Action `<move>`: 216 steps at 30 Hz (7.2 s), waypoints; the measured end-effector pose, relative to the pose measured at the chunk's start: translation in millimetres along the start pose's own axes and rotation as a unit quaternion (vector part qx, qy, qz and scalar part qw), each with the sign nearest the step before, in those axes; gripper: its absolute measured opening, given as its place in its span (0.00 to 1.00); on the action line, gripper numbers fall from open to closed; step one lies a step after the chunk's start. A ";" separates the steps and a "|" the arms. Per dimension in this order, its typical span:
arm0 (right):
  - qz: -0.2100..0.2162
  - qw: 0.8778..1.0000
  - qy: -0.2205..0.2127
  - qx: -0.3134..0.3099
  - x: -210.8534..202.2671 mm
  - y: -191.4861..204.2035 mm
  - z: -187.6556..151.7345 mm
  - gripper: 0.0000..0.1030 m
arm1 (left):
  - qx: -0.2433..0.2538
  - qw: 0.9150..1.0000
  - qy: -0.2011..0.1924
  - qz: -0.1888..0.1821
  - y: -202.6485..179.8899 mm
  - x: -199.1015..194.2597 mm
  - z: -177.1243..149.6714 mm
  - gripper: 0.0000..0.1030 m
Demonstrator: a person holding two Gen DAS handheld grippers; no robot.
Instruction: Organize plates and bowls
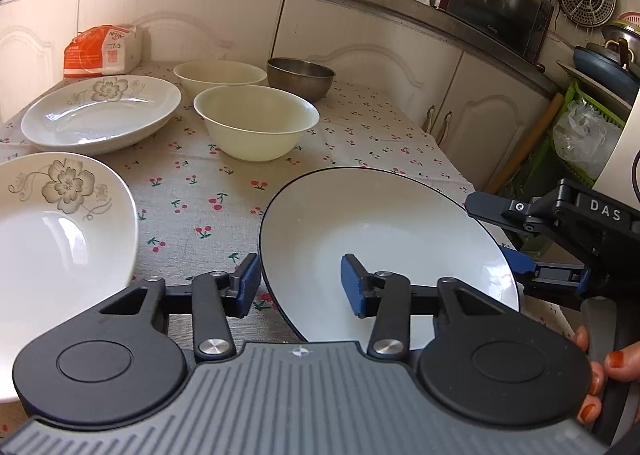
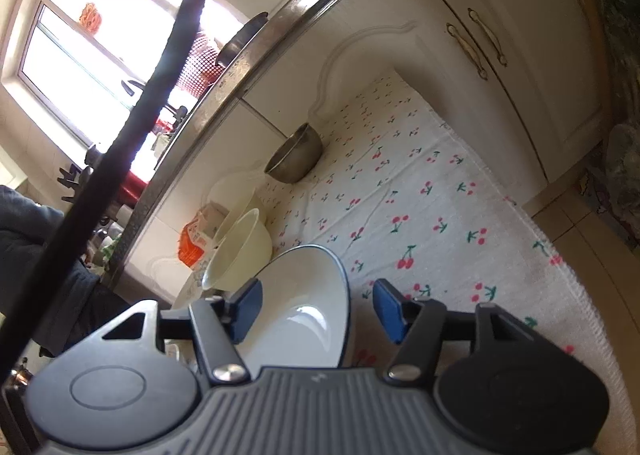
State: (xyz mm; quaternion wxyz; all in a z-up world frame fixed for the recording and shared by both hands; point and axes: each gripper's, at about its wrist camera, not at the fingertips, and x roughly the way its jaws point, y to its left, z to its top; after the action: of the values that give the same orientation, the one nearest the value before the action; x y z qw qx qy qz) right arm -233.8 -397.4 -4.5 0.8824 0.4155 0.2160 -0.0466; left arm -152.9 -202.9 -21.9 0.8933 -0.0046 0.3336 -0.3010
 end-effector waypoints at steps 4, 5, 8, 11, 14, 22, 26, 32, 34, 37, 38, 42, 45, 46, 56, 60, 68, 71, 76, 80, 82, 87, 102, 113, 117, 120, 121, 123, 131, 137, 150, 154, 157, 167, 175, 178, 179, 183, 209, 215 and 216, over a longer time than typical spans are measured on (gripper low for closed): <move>0.011 1.000 0.004 -0.009 0.4 5.7 -1.8 0.62 | 0.000 1.000 -0.002 -0.003 -0.4 1.7 -2.5 0.44; 0.006 1.000 0.004 -0.013 0.6 7.7 -2.0 0.62 | 0.000 1.000 -0.003 -0.002 -0.4 1.3 -2.9 0.43; -0.004 1.000 0.003 -0.025 1.3 12.7 -2.8 0.64 | -0.005 1.000 -0.004 -0.004 0.7 -0.9 -2.4 0.42; -0.017 0.999 0.003 -0.039 1.7 18.7 -4.4 0.65 | -0.011 1.000 -0.009 -0.005 2.3 -4.8 -2.1 0.41; -0.021 0.999 -0.003 -0.047 0.9 21.5 -4.7 0.65 | -0.017 1.000 -0.017 -0.006 5.1 -9.2 -1.3 0.40; -0.020 0.997 -0.009 -0.070 0.9 37.1 -6.6 0.66 | -0.040 0.999 -0.034 -0.003 18.3 -23.0 2.6 0.40; -0.024 0.997 -0.006 -0.076 6.1 47.5 -9.9 0.68 | -0.047 0.998 -0.039 0.002 25.4 -28.1 4.4 0.39; -0.031 0.998 0.002 -0.062 14.2 47.4 -14.6 0.68 | -0.059 0.997 -0.042 0.001 33.8 -32.5 5.4 0.39; -0.031 0.998 0.002 -0.059 15.2 49.8 -14.4 0.69 | -0.063 0.997 -0.044 0.001 34.7 -33.7 5.7 0.39; -0.031 0.998 -0.001 -0.062 16.0 57.2 -15.0 0.71 | -0.072 0.996 -0.049 0.006 37.1 -35.4 7.3 0.39; -0.029 0.998 -0.002 -0.062 16.4 59.8 -14.9 0.72 | -0.075 0.996 -0.051 0.007 38.5 -36.5 8.1 0.39; -0.023 0.998 -0.001 -0.062 21.2 68.0 -14.8 0.73 | -0.089 0.994 -0.061 0.012 45.3 -40.9 11.7 0.39; -0.017 0.999 0.004 -0.052 26.8 71.8 -15.0 0.73 | -0.099 0.993 -0.067 0.018 51.9 -43.7 14.3 0.39; -0.015 0.999 0.006 -0.050 28.9 73.9 -15.2 0.73 | -0.104 0.992 -0.070 0.021 54.3 -45.4 15.1 0.39; 0.024 0.998 0.028 -0.052 55.8 108.5 -21.4 0.73 | -0.142 0.983 -0.106 0.051 86.2 -69.7 23.8 0.39; 0.038 0.997 0.043 -0.059 71.9 123.8 -31.0 0.74 | -0.161 0.978 -0.114 0.072 101.7 -76.4 22.4 0.39; 0.058 0.993 0.080 -0.064 101.8 143.1 -53.4 0.74 | -0.187 0.969 -0.116 0.110 127.3 -83.0 15.9 0.39; 0.061 0.992 0.082 -0.079 106.3 150.9 -59.7 0.74 | -0.192 0.967 -0.116 0.117 128.7 -85.9 12.7 0.39; 0.058 0.988 0.078 -0.117 108.5 162.7 -66.2 0.75 | -0.202 0.966 -0.105 0.121 133.6 -81.1 13.5 0.39; 0.056 0.986 0.087 -0.129 112.2 164.9 -72.1 0.76 | -0.208 0.964 -0.100 0.128 137.9 -80.0 10.7 0.39; 0.060 0.985 0.090 -0.134 114.2 166.7 -75.6 0.76 | -0.214 0.963 -0.099 0.128 140.5 -79.4 9.6 0.39; 0.065 0.983 0.104 -0.139 114.3 168.3 -79.5 0.77 | -0.220 0.961 -0.097 0.137 145.1 -80.0 9.4 0.39; 0.075 0.987 0.072 -0.121 93.0 160.5 -61.4 0.99 | -0.204 0.960 -0.130 0.138 143.7 -100.3 14.4 0.85; 0.051 0.986 0.043 -0.155 90.5 144.7 -54.5 0.99 | -0.185 0.961 -0.144 0.148 147.6 -91.5 47.4 1.00; 0.043 0.982 0.050 -0.177 93.5 149.5 -51.3 0.99 | -0.160 0.960 -0.158 0.168 149.1 -83.3 66.2 1.00; 0.048 0.980 0.065 -0.180 100.0 151.0 -47.6 0.99 | -0.144 0.961 -0.158 0.175 155.1 -75.2 78.4 1.00; 0.050 0.980 0.071 -0.178 102.9 151.2 -46.5 0.99 | -0.148 0.962 -0.156 0.167 159.1 -72.1 82.3 1.00; 0.042 0.982 0.079 -0.168 110.3 152.4 -43.4 0.99 | -0.162 0.962 -0.156 0.155 167.2 -66.0 88.4 1.00; 0.058 0.980 0.108 -0.157 142.7 170.3 -29.3 0.99 | -0.179 0.968 -0.139 0.112 186.5 -41.2 85.3 1.00; 0.068 0.977 0.148 -0.141 175.2 178.6 -25.4 0.99 | -0.196 0.970 -0.113 0.084 200.1 -31.1 80.9 1.00; 0.015 0.981 0.133 -0.141 192.3 164.7 -11.6 0.99 | -0.242 0.964 -0.090 0.070 217.2 -26.8 77.7 1.00; -0.004 0.985 0.119 -0.127 195.8 162.2 -3.9 0.99 | -0.247 0.962 -0.080 0.081 220.0 -21.7 78.4 1.00; 0.009 0.985 0.123 -0.124 201.0 165.9 -6.3 0.99 | -0.249 0.963 -0.071 0.073 219.3 -18.4 80.3 0.95; -0.025 0.977 0.120 -0.175 230.8 176.3 -10.9 0.84 | -0.255 0.964 -0.041 0.062 208.3 -3.1 81.8 0.69; -0.042 0.971 0.140 -0.190 253.3 167.2 -10.6 0.84 | -0.267 0.961 -0.012 0.078 207.1 11.3 79.7 0.62; -0.012 0.974 0.145 -0.174 257.4 164.1 -8.1 0.84 | -0.256 0.962 -0.013 0.094 202.7 15.2 81.5 0.62; 0.001 0.974 0.148 -0.171 259.5 163.6 -8.2 0.84 | -0.258 0.962 -0.014 0.092 202.7 16.2 82.0 0.62; 0.045 0.973 0.155 -0.167 268.5 164.7 -9.9 0.89 | -0.261 0.962 -0.004 0.082 201.0 23.3 81.8 0.61; 0.040 0.958 0.106 -0.262 246.8 181.6 -29.9 0.37 | -0.281 0.954 -0.069 0.081 200.5 3.1 77.9 0.46; 0.041 0.957 0.087 -0.274 238.3 185.4 -35.0 0.37 | -0.283 0.953 -0.087 0.059 198.0 -4.5 77.9 0.45; 0.042 0.957 0.085 -0.273 236.0 184.9 -35.1 0.37 | -0.283 0.953 -0.089 0.055 197.7 -6.0 78.1 0.45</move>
State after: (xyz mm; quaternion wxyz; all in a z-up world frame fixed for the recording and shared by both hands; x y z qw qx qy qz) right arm 15.5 -227.8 8.6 0.9418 0.1695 0.2770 0.0866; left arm -4.0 -52.9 1.0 0.8969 -0.2656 0.3236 -0.1426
